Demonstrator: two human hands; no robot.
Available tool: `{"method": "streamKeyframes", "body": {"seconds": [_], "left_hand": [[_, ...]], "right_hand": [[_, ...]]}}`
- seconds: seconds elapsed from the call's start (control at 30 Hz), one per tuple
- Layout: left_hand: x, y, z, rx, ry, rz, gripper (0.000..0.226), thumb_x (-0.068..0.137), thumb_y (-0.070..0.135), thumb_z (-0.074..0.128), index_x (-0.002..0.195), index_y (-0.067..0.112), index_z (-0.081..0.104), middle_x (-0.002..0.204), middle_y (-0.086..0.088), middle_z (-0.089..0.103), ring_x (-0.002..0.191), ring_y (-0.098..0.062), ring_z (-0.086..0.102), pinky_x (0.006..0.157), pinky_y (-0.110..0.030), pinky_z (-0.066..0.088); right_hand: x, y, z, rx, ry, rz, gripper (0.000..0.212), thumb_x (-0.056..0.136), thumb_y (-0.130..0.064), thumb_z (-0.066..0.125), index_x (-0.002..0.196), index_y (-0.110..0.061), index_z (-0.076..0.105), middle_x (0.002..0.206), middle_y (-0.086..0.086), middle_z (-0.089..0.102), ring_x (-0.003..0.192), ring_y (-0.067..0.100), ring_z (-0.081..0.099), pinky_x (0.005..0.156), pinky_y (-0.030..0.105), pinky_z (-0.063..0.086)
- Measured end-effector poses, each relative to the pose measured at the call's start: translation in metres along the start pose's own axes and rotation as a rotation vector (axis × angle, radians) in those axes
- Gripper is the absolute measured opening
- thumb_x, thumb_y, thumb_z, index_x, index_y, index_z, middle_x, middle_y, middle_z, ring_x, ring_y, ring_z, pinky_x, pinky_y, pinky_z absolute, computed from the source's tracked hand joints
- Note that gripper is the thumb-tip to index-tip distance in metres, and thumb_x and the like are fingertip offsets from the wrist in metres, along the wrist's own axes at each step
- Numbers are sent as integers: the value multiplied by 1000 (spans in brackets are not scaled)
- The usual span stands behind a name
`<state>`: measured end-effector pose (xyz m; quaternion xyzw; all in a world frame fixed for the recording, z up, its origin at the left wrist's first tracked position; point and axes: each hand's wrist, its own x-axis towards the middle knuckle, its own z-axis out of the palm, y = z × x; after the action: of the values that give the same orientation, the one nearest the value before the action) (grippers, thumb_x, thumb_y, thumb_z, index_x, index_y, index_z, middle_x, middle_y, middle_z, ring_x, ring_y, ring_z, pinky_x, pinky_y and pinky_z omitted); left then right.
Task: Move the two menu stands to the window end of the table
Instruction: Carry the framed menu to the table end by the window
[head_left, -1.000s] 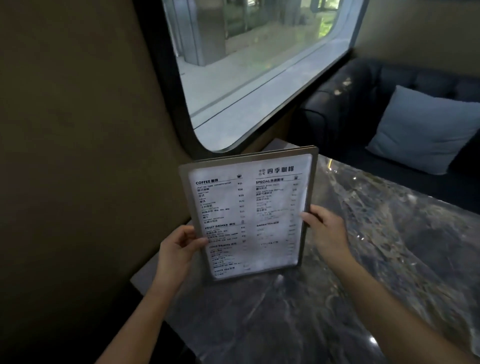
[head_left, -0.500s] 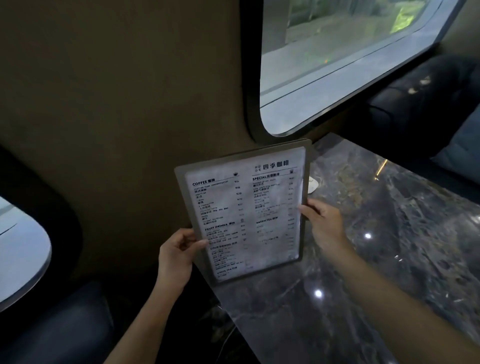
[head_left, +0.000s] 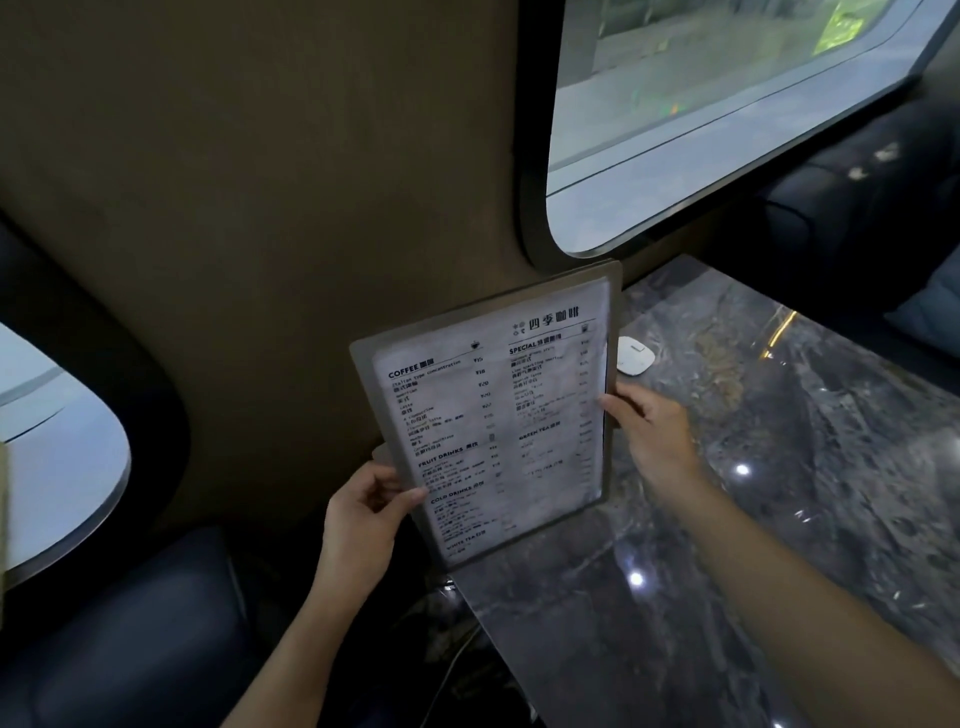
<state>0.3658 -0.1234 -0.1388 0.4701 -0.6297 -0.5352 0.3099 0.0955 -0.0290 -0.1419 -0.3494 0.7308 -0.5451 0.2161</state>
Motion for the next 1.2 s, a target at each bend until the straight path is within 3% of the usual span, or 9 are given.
{"method": "streamKeyframes", "body": {"seconds": [0.1, 0.2, 0.3, 0.4, 0.57, 0.8, 1.03, 1.1, 1.2], "left_hand": [[-9, -3, -1, 40, -22, 8, 17, 76, 6, 68, 76, 21, 61, 84, 3, 67, 77, -5, 65, 57, -16, 53], [-17, -7, 0, 58, -5, 31, 20, 75, 7, 69, 75, 25, 61, 81, 2, 67, 78, -5, 65, 58, -21, 53], [-23, -14, 0, 37, 2, 41, 23, 75, 9, 70, 79, 30, 61, 80, 4, 69, 79, -7, 65, 67, -26, 53], [-25, -26, 0, 57, -59, -3, 30, 74, 14, 71, 89, 36, 57, 86, 9, 69, 83, -3, 64, 69, -23, 51], [-28, -52, 11, 251, -208, -123, 35, 75, 24, 72, 95, 42, 49, 92, 22, 62, 86, 13, 59, 64, -6, 43], [-32, -76, 23, 448, -224, -119, 27, 79, 25, 68, 104, 29, 59, 94, 17, 61, 93, -5, 59, 82, -27, 49], [-29, -83, 23, 557, -208, -2, 15, 77, 27, 70, 88, 27, 60, 71, 29, 52, 65, 12, 52, 57, -4, 38], [-27, -83, 23, 568, -202, 15, 14, 78, 28, 68, 89, 24, 61, 76, 24, 57, 72, 4, 58, 61, -9, 44], [-22, -84, 22, 586, -200, 23, 17, 80, 31, 65, 91, 19, 61, 88, 9, 67, 81, -9, 63, 70, -31, 54]], "right_hand": [[3, -1, 3, -15, -4, -3, 22, 84, -31, 59, 79, -51, 65, 78, -25, 70, 74, -7, 63, 66, 12, 52], [7, 5, 6, -20, -8, 35, 13, 83, -33, 60, 93, -32, 69, 90, -5, 70, 82, 8, 65, 78, 32, 56], [3, 15, 6, -64, -20, 147, 36, 82, -29, 62, 112, -9, 61, 106, 10, 67, 95, 23, 62, 90, 46, 52], [-5, 31, 4, -190, -67, 199, 40, 83, -26, 62, 118, -6, 56, 111, 12, 65, 92, 17, 58, 88, 35, 49], [-20, 54, 7, -383, -138, 270, 36, 85, -25, 60, 117, -8, 57, 108, 12, 67, 89, 19, 57, 81, 29, 44], [-24, 70, 15, -555, -225, 230, 23, 89, -22, 52, 107, -9, 59, 108, 15, 67, 98, 30, 60, 77, 33, 45], [-18, 72, 17, -651, -214, 163, 18, 91, -15, 48, 95, -1, 60, 95, 24, 68, 88, 38, 62, 65, 34, 39], [-16, 71, 19, -661, -220, 154, 19, 91, -14, 48, 93, 0, 59, 94, 25, 68, 86, 39, 62, 65, 36, 41], [-10, 68, 21, -665, -230, 147, 20, 92, -14, 47, 91, 2, 59, 92, 26, 67, 85, 40, 62, 68, 42, 45]]}}
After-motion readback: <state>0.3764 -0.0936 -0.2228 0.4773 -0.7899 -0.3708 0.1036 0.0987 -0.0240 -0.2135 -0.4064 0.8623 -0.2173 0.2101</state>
